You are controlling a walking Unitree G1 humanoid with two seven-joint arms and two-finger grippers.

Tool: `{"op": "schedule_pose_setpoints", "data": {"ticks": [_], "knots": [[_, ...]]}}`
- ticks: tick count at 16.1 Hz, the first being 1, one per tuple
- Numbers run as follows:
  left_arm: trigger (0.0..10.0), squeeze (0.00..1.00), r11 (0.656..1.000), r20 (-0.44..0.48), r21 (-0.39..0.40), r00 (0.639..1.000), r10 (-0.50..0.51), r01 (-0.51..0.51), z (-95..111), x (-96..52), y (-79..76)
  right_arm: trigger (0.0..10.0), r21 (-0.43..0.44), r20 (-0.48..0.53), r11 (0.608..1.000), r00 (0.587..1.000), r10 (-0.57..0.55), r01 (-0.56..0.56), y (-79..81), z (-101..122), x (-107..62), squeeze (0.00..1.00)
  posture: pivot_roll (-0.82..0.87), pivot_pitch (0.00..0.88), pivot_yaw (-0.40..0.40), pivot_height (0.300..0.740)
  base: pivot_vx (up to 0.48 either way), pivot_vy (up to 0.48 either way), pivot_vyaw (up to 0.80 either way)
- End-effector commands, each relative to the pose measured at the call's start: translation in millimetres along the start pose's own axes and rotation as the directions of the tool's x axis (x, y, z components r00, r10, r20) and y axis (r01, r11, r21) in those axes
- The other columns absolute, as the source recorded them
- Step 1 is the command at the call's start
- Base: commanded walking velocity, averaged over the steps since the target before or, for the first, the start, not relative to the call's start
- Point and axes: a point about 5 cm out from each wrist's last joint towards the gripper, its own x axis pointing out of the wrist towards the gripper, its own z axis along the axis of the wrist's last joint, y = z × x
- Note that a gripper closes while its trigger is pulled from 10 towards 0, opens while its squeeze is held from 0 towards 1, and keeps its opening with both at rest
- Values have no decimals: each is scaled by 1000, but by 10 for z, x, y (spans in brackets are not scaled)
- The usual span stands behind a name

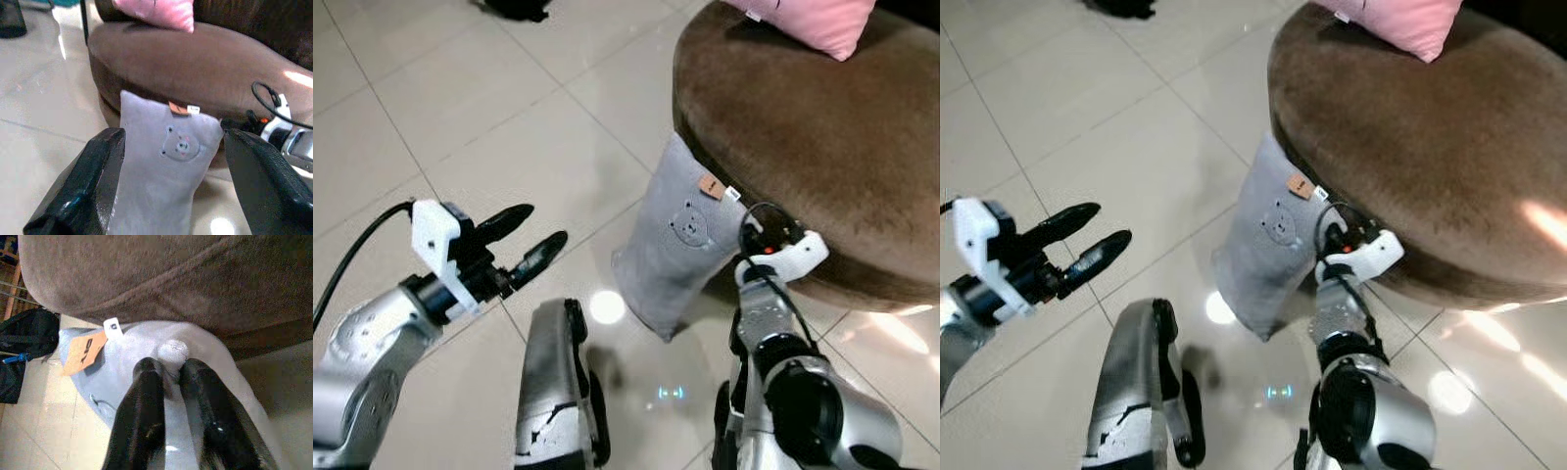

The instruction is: Move the pillow to the sofa from floor

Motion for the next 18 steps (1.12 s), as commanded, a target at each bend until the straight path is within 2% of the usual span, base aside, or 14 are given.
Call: {"op": "schedule_pose_setpoints", "data": {"ticks": [1,2,3,4,5,7,11,16,18], "knots": [[10000,0,1000,-38,-1,999,11,-11,-55,-8,96,0,-7,-36,1000,999,-9,9,-52,-116,-58,0,271,269,109,510,0,0,0],[10000,0,1000,-43,-3,999,10,-10,-48,15,115,0,-22,-37,1000,999,-19,19,-65,-119,-63,0,273,271,110,510,0,0,0],[10000,0,1000,-51,-1,999,7,-7,-43,34,123,10000,-32,-37,999,999,-33,32,-86,-116,-66,0,279,273,113,510,0,0,0],[10000,0,1000,-62,7,998,3,-2,-38,72,143,10000,-23,-31,999,999,-42,42,-118,-105,-72,1000,283,275,114,510,0,0,0],[10000,0,1000,-64,12,998,0,0,-25,105,164,10000,8,-16,1000,999,-30,30,-139,-88,-78,1000,297,281,119,510,0,0,0],[10000,0,1000,-54,16,998,-17,18,15,5,54,10000,61,20,997,999,-40,38,-200,-27,-82,1000,303,282,125,510,0,0,0],[10000,0,999,-50,12,998,-38,39,38,-64,14,10000,137,52,990,998,-29,22,-198,3,-78,1000,318,285,141,510,0,0,0],[10000,0,999,-72,16,997,-33,35,42,-114,46,10000,152,39,988,999,-10,4,-103,-34,-55,1000,336,293,147,510,0,0,0],[10000,0,999,-83,18,996,-41,42,31,-111,40,10000,129,26,992,1000,-10,6,-65,-47,-44,1000,340,296,147,510,0,0,0]]}}
